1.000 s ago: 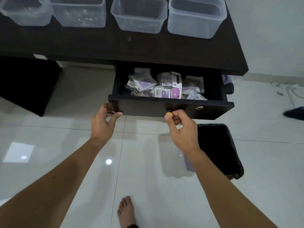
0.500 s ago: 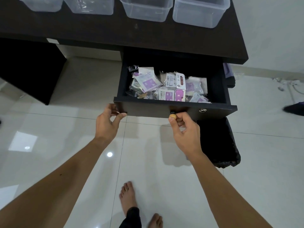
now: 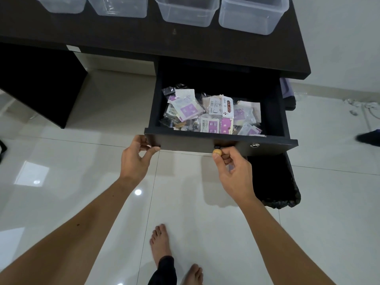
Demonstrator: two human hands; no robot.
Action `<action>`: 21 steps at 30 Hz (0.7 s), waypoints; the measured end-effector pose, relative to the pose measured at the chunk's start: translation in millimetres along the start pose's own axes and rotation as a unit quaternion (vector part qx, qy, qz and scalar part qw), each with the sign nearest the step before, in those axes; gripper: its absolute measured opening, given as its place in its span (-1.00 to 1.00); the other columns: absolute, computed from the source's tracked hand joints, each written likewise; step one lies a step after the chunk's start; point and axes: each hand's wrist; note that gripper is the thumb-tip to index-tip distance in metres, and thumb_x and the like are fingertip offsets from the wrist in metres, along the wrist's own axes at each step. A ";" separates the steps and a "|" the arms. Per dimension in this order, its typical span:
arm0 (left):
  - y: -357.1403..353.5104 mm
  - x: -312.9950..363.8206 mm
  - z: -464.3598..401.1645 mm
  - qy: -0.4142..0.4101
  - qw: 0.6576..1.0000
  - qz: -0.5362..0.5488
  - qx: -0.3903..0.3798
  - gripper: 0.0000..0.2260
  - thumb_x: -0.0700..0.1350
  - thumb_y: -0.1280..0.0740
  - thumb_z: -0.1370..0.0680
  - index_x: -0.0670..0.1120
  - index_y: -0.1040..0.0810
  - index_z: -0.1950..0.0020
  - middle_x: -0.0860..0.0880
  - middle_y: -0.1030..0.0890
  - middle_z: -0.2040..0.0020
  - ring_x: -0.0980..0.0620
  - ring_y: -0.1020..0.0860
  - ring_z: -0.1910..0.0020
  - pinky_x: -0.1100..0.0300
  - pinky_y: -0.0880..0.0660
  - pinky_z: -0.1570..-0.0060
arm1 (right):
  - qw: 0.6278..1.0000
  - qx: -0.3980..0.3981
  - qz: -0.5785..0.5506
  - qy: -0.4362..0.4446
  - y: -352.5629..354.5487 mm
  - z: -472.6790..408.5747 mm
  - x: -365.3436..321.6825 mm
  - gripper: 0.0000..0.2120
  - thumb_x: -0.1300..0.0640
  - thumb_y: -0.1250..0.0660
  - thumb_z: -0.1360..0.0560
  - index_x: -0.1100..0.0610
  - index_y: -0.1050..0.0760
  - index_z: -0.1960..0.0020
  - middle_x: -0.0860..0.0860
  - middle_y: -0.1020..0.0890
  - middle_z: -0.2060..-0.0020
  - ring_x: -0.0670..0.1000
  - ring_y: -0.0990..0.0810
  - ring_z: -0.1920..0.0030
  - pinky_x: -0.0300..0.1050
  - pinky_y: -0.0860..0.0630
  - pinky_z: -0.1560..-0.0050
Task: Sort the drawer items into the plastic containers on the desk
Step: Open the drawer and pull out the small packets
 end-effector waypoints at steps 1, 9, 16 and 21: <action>0.6 0.5 0.3 0.000 1.000 -0.001 -0.002 -0.73 -0.03 -0.51 -0.58 -0.02 -0.51 -0.19 0.04 -0.69 -0.01 0.01 -0.65 -0.01 0.46 -0.40 0.05 | 1.000 -0.002 0.003 0.002 0.4 0.0 -0.1 -0.83 -0.01 -0.44 -0.61 0.10 -0.60 -0.02 -0.12 -0.67 0.22 -0.17 -0.63 0.16 -0.48 -0.46 0.17; 10.4 5.4 8.7 0.013 1.000 0.011 -0.014 -0.72 -0.02 -0.50 -0.58 -0.04 -0.55 -0.24 0.06 -0.69 -0.10 0.03 -0.64 -0.18 0.08 -0.54 -0.29 | 0.999 -0.005 -0.005 -0.042 -1.4 4.4 -0.1 -0.85 -0.02 -0.45 -0.61 0.04 -0.63 -0.08 -0.18 -0.69 0.15 -0.14 -0.62 0.11 -0.44 -0.45 0.15; 39.9 21.6 8.1 -0.050 0.997 0.065 -0.002 -0.44 0.21 -0.42 -0.57 -0.11 -0.46 -0.42 0.01 -0.60 -0.34 0.00 -0.56 -0.34 0.05 -0.48 -0.42 | 0.998 0.045 -0.021 -0.034 17.8 13.9 -15.4 -0.78 -0.06 -0.43 -0.59 0.04 -0.66 -0.15 -0.15 -0.69 0.10 -0.10 -0.65 0.12 -0.25 -0.60 0.08; 53.7 58.7 -15.8 -0.084 0.989 0.109 -0.044 -0.29 0.33 -0.29 -0.54 -0.07 -0.37 -0.56 0.02 -0.47 -0.53 0.06 -0.44 -0.52 -0.03 -0.35 -0.58 | 0.983 0.171 0.053 0.046 77.2 -5.2 -24.7 -0.77 -0.05 -0.45 -0.58 0.09 -0.65 -0.13 -0.02 -0.59 0.07 0.03 -0.59 0.08 -0.04 -0.58 0.03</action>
Point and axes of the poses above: each hand's wrist, its own z-axis away from the middle knuckle, its own y-axis out of the back of the hand, x = y × z
